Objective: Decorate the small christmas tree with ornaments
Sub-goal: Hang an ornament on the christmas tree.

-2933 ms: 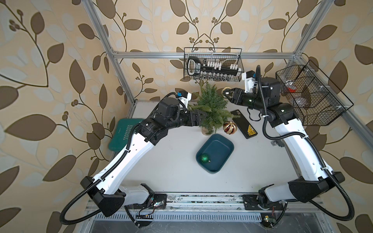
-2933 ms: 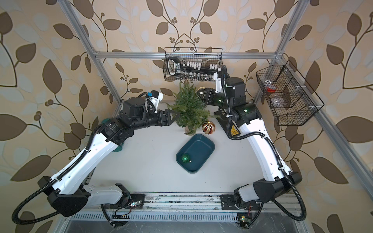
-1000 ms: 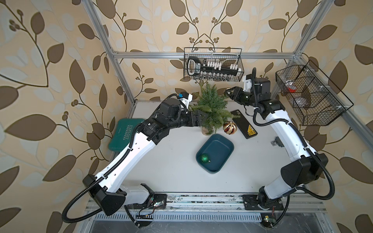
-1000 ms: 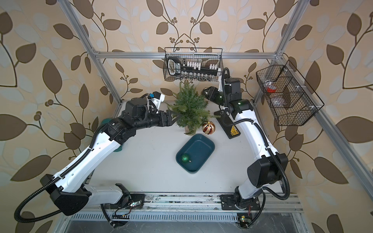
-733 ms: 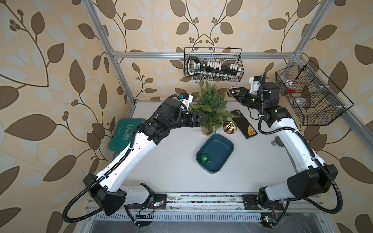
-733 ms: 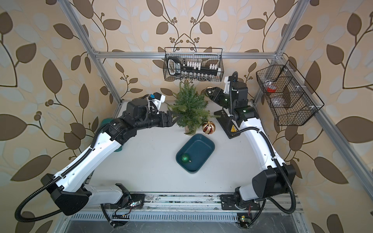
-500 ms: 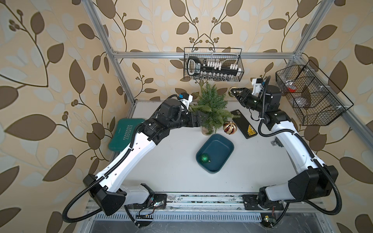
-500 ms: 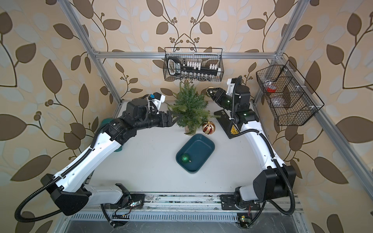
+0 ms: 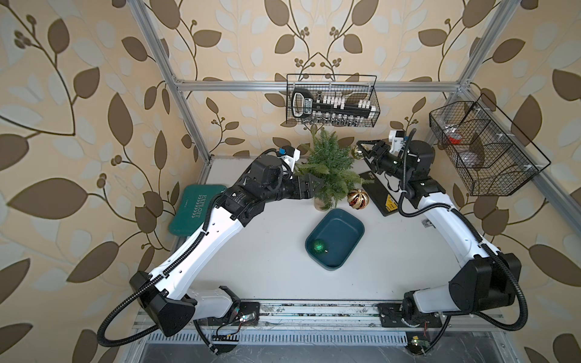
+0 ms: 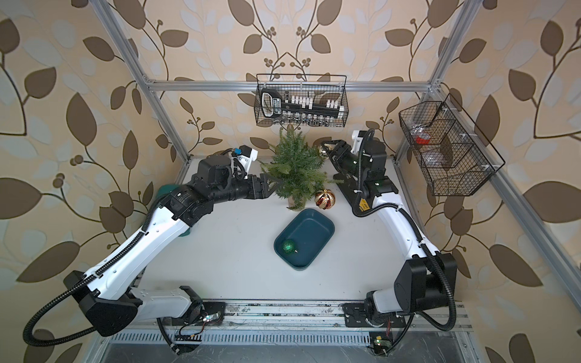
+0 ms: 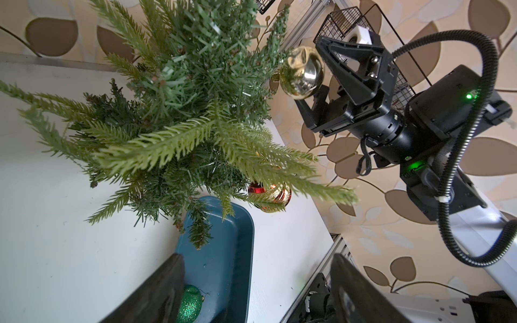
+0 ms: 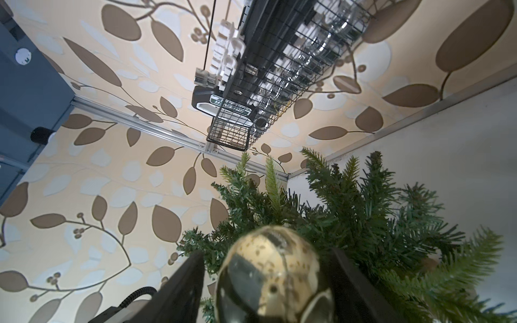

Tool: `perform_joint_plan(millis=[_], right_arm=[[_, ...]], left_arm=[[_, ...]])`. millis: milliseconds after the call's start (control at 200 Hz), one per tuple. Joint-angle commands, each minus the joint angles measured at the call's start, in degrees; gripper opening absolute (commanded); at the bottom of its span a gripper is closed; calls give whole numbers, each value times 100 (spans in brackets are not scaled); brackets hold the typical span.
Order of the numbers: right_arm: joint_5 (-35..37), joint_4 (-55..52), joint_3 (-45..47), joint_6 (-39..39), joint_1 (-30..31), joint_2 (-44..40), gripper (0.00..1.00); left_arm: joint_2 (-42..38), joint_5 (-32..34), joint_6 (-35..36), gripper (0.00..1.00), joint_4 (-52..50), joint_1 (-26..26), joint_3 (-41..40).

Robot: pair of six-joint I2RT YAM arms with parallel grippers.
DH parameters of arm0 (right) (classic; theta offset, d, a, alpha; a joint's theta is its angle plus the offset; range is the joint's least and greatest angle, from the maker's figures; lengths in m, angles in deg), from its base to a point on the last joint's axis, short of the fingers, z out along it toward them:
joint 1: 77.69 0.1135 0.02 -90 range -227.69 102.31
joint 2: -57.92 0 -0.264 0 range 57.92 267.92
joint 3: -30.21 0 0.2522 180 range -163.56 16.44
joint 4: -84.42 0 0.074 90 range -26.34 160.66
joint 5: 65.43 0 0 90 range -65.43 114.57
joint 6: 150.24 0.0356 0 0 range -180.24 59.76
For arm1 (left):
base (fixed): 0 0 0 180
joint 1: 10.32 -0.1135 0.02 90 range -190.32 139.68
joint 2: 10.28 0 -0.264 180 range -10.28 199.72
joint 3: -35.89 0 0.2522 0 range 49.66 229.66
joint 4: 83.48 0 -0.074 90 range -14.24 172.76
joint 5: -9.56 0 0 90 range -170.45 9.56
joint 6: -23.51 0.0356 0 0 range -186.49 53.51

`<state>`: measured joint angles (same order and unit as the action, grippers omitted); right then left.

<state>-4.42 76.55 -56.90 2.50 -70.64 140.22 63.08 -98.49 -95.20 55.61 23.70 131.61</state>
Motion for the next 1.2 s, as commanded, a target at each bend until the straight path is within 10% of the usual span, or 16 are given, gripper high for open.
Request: perform_joint_plan(millis=[0,1195], right_arm=[[22,225,147,151,-59,-77,72],[71,-2518,1603,-2266,-405,-2609,74]], left_arm=[[-225,-142,-27,82,221,-57,-40],[-1096,-549,119,79,102,15,-1918]])
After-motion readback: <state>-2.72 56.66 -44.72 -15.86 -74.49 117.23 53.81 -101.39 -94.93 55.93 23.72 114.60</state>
